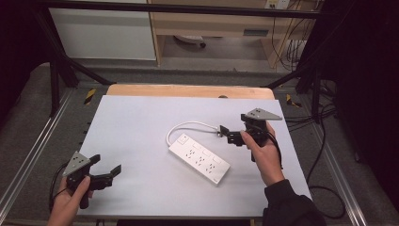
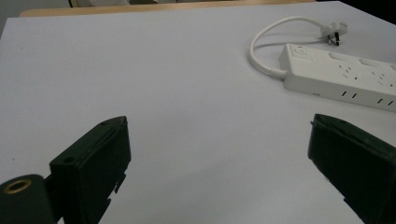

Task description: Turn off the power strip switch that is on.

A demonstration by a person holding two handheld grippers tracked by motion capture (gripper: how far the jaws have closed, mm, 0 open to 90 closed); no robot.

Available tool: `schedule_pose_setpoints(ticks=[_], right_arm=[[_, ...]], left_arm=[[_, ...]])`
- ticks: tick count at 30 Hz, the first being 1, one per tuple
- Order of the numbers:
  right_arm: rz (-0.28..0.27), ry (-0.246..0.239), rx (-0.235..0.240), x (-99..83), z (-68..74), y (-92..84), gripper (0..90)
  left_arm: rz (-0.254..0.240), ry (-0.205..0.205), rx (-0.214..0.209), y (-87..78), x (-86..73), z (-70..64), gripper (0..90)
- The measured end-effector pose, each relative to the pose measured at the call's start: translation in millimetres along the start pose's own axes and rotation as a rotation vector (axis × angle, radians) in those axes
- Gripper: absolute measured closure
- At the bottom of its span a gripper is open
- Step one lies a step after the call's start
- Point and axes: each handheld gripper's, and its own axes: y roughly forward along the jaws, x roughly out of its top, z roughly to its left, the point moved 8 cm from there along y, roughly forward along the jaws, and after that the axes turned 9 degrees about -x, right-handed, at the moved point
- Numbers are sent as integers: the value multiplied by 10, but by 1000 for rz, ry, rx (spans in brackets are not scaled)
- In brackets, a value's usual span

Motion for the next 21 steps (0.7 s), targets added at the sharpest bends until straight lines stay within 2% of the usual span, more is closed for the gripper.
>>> schedule_pose_setpoints(ticks=[11, 21], right_arm=[[-55, 41, -60, -118, -349, -244, 43], [-83, 92, -111, -361, -600, -484, 43]], left_arm=[[1, -1, 3, 0, -3, 4, 57], [-3, -4, 6, 4, -2, 6, 57]])
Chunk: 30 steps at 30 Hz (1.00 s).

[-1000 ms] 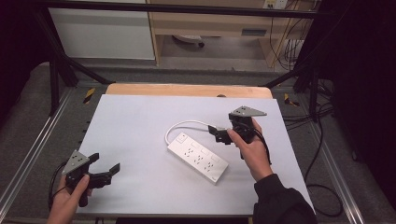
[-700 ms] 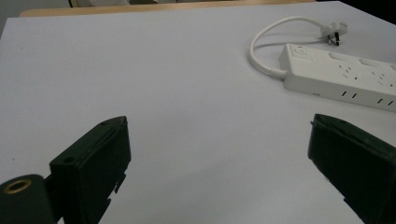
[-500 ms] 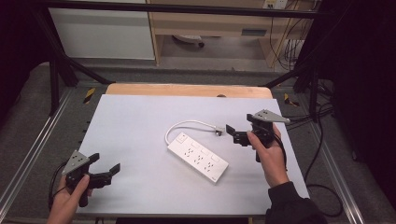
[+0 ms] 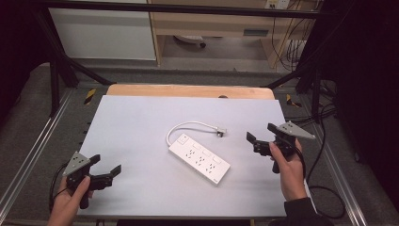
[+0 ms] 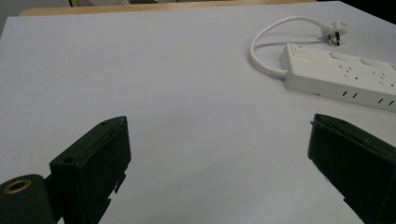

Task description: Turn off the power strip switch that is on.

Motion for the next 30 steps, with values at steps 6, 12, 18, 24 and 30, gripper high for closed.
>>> schedule_pose_setpoints(ticks=[6, 12, 18, 24, 30], right_arm=[[4, 17, -22, -159, -101, -83, 43], [8, 30, -43, -316, -188, -124, 44], [34, 13, -58, -505, -220, -101, 45], [94, 11, -42, -693, -186, -35, 44], [195, 4, -41, -902, -170, 65, 47]], left_arm=[[-3, 0, -2, -3, 3, -2, 57], [-11, -1, -2, -6, 12, -5, 57], [-8, 3, -1, -4, 11, -4, 57], [-2, 2, -7, 0, 5, -10, 58], [-3, 6, -11, 6, 11, -16, 57]])
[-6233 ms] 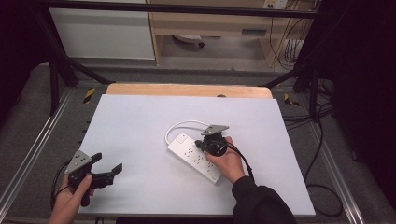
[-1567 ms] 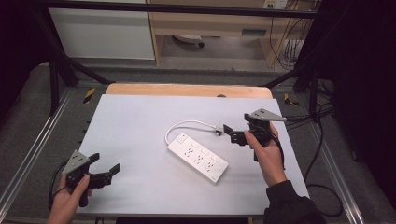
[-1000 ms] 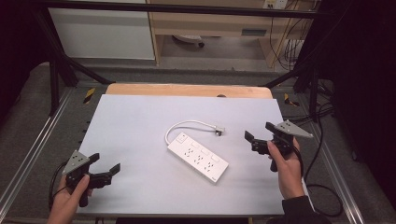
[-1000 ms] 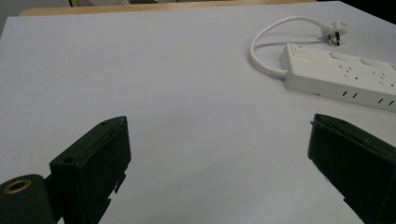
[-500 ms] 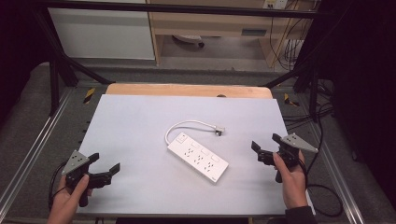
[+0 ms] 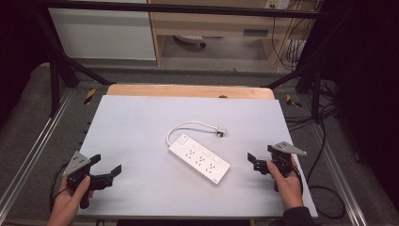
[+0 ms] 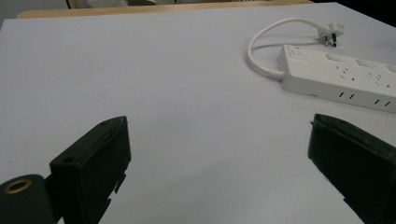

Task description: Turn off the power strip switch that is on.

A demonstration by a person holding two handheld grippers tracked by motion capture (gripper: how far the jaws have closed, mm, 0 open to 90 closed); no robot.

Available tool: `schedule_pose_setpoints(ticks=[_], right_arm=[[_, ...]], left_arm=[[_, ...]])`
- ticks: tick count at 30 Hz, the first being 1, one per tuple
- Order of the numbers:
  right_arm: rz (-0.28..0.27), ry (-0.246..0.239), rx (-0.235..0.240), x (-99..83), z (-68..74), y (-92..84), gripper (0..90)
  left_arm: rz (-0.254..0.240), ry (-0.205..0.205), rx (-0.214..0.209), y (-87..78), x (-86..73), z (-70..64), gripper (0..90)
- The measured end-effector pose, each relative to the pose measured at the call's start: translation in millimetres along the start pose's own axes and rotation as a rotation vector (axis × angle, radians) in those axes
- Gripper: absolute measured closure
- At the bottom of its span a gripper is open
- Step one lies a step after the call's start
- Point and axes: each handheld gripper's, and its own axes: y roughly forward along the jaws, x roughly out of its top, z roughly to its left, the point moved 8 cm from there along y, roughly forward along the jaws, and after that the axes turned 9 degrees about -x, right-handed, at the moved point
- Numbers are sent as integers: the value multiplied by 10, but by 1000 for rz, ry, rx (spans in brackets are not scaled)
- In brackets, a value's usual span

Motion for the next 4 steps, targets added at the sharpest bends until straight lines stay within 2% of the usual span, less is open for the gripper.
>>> schedule_pose_setpoints(ticks=[4], right_arm=[[59, -29, -5, -88, 31, 90, 47]], left_arm=[[0, 0, -4, 6, 1, -8, 58]])
